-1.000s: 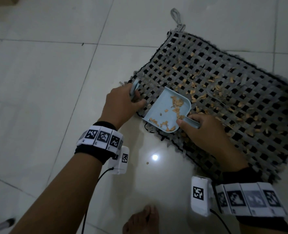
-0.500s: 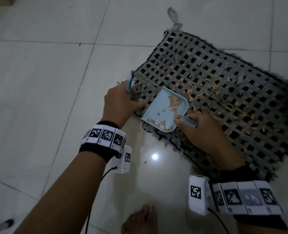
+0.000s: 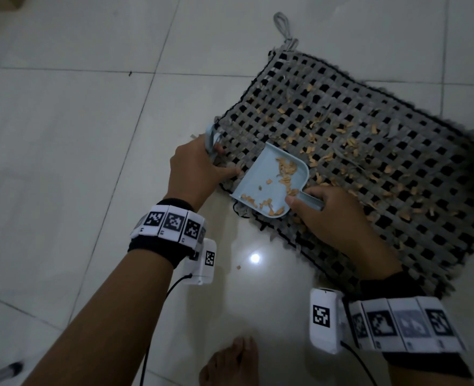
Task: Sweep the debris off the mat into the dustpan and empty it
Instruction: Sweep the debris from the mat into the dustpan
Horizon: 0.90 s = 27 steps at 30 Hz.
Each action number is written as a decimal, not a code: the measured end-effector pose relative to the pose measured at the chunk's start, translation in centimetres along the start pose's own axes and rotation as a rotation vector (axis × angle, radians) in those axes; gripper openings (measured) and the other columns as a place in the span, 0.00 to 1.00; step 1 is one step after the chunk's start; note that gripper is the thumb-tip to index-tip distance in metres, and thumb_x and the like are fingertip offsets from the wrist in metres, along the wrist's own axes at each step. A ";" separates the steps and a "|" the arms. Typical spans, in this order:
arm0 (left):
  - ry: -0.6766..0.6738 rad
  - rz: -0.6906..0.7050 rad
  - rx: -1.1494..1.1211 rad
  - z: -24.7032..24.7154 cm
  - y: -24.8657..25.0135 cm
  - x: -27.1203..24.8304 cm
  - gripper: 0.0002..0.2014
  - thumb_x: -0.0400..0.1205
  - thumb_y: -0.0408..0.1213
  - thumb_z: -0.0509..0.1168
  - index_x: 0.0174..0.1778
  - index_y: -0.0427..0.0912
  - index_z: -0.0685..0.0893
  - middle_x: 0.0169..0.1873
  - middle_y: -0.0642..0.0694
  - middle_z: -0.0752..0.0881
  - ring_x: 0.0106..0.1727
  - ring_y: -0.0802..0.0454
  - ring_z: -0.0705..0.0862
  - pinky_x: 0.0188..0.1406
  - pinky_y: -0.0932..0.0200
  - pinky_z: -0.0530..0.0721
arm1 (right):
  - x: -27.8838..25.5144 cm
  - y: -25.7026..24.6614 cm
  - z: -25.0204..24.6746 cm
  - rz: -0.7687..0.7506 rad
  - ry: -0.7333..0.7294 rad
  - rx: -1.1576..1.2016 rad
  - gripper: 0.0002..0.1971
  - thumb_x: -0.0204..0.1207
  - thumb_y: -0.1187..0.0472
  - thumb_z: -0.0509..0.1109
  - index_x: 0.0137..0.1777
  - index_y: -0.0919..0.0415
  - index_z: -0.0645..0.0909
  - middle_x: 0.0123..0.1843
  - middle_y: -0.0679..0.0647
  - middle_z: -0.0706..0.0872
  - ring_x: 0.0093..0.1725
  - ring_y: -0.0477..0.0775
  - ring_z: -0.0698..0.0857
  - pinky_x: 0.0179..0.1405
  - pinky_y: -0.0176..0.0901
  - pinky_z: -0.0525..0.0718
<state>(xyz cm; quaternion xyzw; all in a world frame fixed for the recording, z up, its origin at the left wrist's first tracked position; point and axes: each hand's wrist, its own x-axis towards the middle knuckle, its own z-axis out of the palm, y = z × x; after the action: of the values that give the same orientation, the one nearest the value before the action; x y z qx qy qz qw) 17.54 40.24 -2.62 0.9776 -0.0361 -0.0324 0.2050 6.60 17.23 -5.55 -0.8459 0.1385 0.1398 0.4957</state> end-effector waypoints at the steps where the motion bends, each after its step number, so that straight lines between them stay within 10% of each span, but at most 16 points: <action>1: -0.004 -0.001 -0.002 0.0 0.1 0.0 0.24 0.65 0.55 0.84 0.44 0.49 0.81 0.31 0.61 0.76 0.36 0.59 0.77 0.25 0.78 0.64 | 0.0 0.0 0.0 -0.003 -0.001 -0.001 0.16 0.78 0.43 0.74 0.32 0.50 0.84 0.22 0.38 0.82 0.22 0.36 0.79 0.17 0.26 0.68; 18: -0.093 -0.076 -0.047 -0.5 0.0 0.4 0.20 0.68 0.53 0.83 0.46 0.51 0.81 0.34 0.61 0.79 0.39 0.56 0.80 0.29 0.70 0.68 | 0.0 -0.2 -0.1 0.002 -0.006 -0.016 0.14 0.78 0.43 0.74 0.36 0.49 0.86 0.27 0.43 0.84 0.24 0.33 0.81 0.17 0.24 0.70; 27: -0.021 0.074 0.095 -1.2 1.2 -1.3 0.19 0.90 0.50 0.52 0.33 0.51 0.70 0.26 0.52 0.75 0.27 0.51 0.74 0.25 0.55 0.61 | -0.2 -0.5 -0.7 0.023 -0.047 -0.043 0.17 0.79 0.42 0.72 0.30 0.46 0.80 0.22 0.34 0.81 0.23 0.32 0.79 0.23 0.33 0.68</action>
<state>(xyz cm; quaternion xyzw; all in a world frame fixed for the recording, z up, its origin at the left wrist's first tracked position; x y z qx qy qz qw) 16.23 39.72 -0.94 0.9838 -0.0760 -0.0332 0.1591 6.67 16.90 -4.79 -0.8512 0.1334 0.1681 0.4790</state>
